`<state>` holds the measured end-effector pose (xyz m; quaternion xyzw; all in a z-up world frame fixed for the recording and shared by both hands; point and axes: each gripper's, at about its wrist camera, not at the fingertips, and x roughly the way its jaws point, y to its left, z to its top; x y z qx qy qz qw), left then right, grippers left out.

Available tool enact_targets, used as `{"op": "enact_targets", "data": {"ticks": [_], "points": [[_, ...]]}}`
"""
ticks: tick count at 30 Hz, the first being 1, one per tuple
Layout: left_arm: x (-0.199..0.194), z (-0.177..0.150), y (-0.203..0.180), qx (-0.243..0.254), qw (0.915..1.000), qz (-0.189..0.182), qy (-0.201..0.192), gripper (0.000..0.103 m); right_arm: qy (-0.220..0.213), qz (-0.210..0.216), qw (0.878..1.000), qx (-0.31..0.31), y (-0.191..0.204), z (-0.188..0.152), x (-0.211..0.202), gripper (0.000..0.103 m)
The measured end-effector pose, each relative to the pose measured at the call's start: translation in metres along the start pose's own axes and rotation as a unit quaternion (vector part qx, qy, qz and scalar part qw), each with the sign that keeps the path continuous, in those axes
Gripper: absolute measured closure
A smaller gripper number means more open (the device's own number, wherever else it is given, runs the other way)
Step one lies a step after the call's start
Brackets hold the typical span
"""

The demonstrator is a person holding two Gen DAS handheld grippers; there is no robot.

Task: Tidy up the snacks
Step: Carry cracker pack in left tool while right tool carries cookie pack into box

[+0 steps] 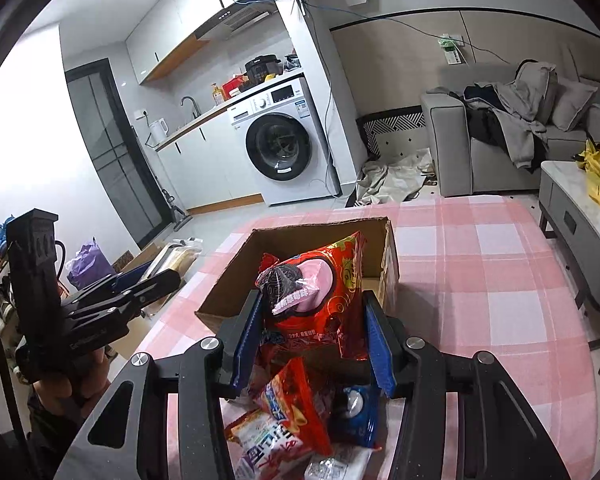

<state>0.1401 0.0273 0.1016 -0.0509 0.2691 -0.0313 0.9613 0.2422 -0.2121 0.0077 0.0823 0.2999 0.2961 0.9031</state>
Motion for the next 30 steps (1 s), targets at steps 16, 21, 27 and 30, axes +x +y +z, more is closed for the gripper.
{"op": "enact_targets", "data": {"ticks": [16, 21, 27, 30], "points": [[0.07, 0.006, -0.011, 0.005, 0.9998, -0.005, 0.02, 0.048, 0.013, 0.02, 1.0, 0.014, -0.014, 0.01, 0.038, 0.054], [0.088, 0.003, -0.018, 0.014, 0.9997, -0.001, 0.022, 0.048, 0.025, 0.022, 0.999, 0.017, -0.016, 0.009, 0.054, 0.054], [0.111, 0.0, -0.025, 0.022, 0.9993, 0.005, 0.031, 0.048, 0.037, 0.022, 0.999, 0.018, -0.019, 0.007, 0.069, 0.054], [0.122, -0.002, -0.027, 0.024, 0.999, 0.002, 0.037, 0.048, 0.041, 0.018, 0.999, 0.012, -0.019, 0.007, 0.072, 0.054]]}}
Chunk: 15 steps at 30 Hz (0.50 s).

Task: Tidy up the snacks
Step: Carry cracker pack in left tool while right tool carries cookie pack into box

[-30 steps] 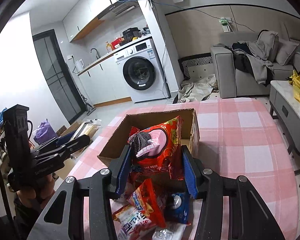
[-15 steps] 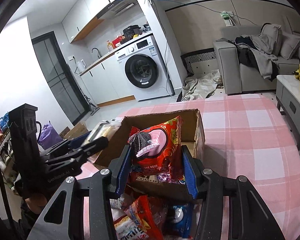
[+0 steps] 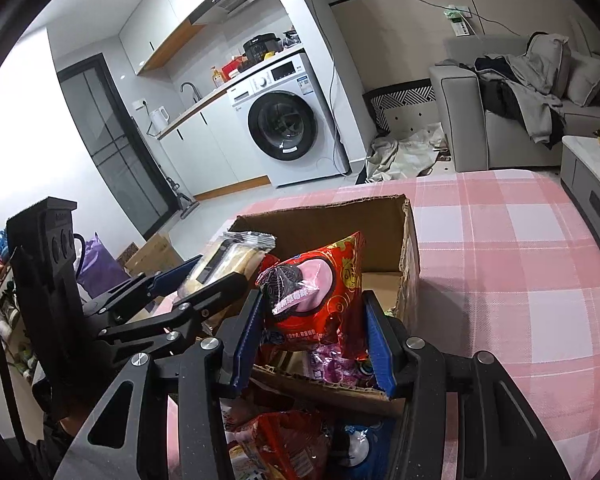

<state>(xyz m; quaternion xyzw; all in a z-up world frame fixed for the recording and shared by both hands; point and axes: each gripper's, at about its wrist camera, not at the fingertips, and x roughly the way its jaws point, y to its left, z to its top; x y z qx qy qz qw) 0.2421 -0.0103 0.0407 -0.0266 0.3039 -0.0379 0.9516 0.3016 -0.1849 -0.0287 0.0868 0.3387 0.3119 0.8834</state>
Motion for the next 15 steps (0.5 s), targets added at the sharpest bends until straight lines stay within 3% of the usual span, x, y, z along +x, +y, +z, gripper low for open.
{"op": "enact_targets", "data": {"ticks": [15], "points": [[0.029, -0.006, -0.005, 0.002, 0.9999, -0.009, 0.013, 0.048, 0.017, -0.001, 1.0, -0.006, 0.004, 0.0, 0.014, 0.054]]}}
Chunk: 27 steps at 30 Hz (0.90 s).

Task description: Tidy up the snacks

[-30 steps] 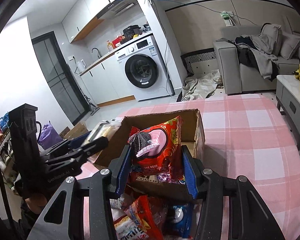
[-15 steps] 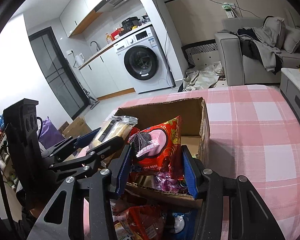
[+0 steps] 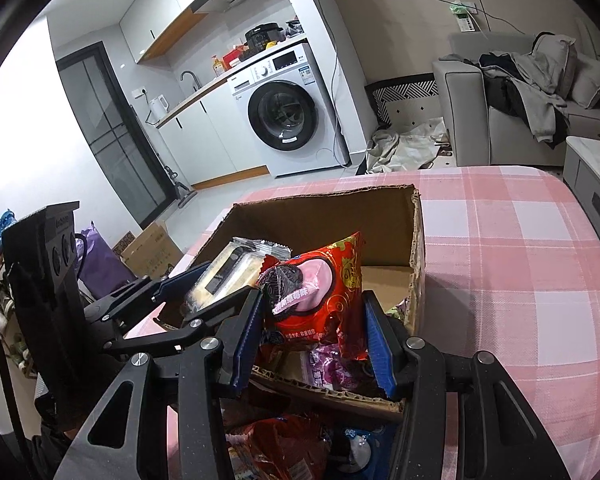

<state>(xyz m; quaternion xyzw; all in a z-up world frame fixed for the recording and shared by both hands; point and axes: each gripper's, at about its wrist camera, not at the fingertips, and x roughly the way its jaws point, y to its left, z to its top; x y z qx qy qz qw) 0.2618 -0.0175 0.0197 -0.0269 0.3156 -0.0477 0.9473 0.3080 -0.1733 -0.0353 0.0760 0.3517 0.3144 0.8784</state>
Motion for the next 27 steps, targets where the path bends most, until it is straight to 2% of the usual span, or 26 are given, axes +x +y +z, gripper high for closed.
{"op": "enact_targets", "data": {"ticks": [10, 11, 14, 17, 20, 21, 23, 27], "points": [[0.001, -0.002, 0.001, 0.003, 1.0, -0.002, -0.002, 0.047, 0.0, -0.004, 1.0, -0.008, 0.003, 0.002, 0.002, 0.052], [0.0, -0.002, 0.001, 0.003, 1.0, -0.004, -0.001, 0.044, -0.002, -0.004, 1.0, -0.012, 0.004, 0.003, 0.0, 0.052], [-0.005, -0.001, 0.002, 0.001, 1.0, -0.004, -0.003, 0.022, -0.011, -0.012, 1.0, -0.015, 0.003, 0.002, -0.007, 0.047], [-0.02, -0.002, 0.004, -0.002, 0.9999, -0.009, -0.014, 0.018, -0.021, -0.019, 0.999, -0.016, 0.002, 0.002, -0.019, 0.035], [-0.035, -0.006, 0.005, -0.008, 0.9999, -0.006, -0.013, 0.001, -0.035, -0.026, 0.999, -0.012, 0.0, 0.0, -0.035, 0.012], [-0.042, -0.008, 0.005, -0.009, 0.9998, -0.003, -0.019, 0.001, -0.039, -0.025, 0.999, -0.01, -0.001, -0.001, -0.039, 0.003], [-0.055, -0.014, 0.004, -0.004, 0.9996, 0.003, -0.027, 0.001, -0.046, -0.015, 0.999, -0.012, 0.0, -0.005, -0.051, 0.001], [-0.079, -0.025, 0.002, 0.007, 0.9995, 0.01, -0.029, 0.001, -0.039, -0.023, 0.999, -0.024, 0.004, -0.014, -0.065, 0.0]]}}
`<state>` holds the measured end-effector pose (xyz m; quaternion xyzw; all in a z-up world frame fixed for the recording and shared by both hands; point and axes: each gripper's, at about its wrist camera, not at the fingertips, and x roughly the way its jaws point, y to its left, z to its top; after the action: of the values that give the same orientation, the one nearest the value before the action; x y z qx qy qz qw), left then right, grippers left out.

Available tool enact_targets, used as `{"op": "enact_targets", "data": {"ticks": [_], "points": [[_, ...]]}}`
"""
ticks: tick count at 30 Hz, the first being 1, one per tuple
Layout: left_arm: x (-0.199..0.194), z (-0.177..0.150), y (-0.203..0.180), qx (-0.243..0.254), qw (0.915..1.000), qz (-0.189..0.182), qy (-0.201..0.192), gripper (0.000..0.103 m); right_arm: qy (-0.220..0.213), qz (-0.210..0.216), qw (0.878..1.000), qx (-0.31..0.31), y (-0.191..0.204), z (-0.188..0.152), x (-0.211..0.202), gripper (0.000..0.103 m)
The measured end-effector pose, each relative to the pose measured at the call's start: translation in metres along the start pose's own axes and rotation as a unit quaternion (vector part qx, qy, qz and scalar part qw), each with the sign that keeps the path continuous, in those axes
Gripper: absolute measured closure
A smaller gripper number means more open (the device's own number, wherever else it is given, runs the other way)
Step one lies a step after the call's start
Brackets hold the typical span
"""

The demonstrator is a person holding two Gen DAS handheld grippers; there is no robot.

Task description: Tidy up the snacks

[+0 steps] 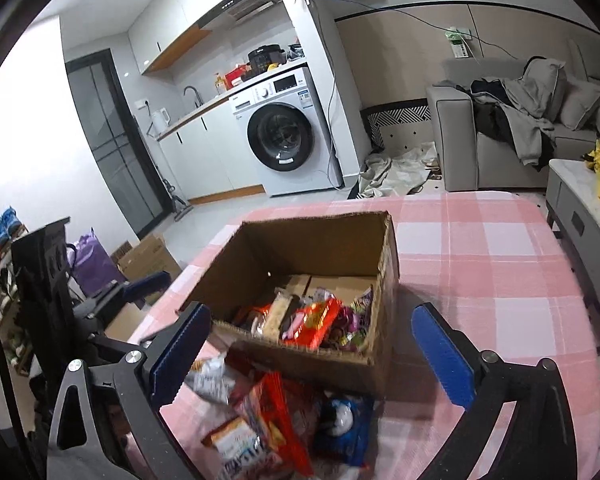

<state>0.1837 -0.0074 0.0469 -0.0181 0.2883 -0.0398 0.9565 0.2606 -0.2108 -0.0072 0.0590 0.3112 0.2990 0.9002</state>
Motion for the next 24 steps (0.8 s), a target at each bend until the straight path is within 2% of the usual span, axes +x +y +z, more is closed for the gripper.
{"op": "enact_targets", "data": {"ticks": [8, 14, 24], "points": [[-0.047, -0.025, 0.006, 0.002, 0.9999, 0.015, 0.002, 0.001, 0.011, -0.006, 0.999, -0.032, 0.012, -0.026, -0.021, 0.0], [-0.069, -0.044, 0.007, 0.008, 0.9997, 0.024, 0.005, 0.001, 0.022, -0.014, 0.999, -0.025, 0.013, -0.044, -0.027, 0.0], [-0.072, -0.065, 0.011, 0.002, 0.9993, 0.029, 0.025, 0.001, 0.053, -0.038, 0.998, -0.022, 0.004, -0.078, -0.023, 0.0]]}}
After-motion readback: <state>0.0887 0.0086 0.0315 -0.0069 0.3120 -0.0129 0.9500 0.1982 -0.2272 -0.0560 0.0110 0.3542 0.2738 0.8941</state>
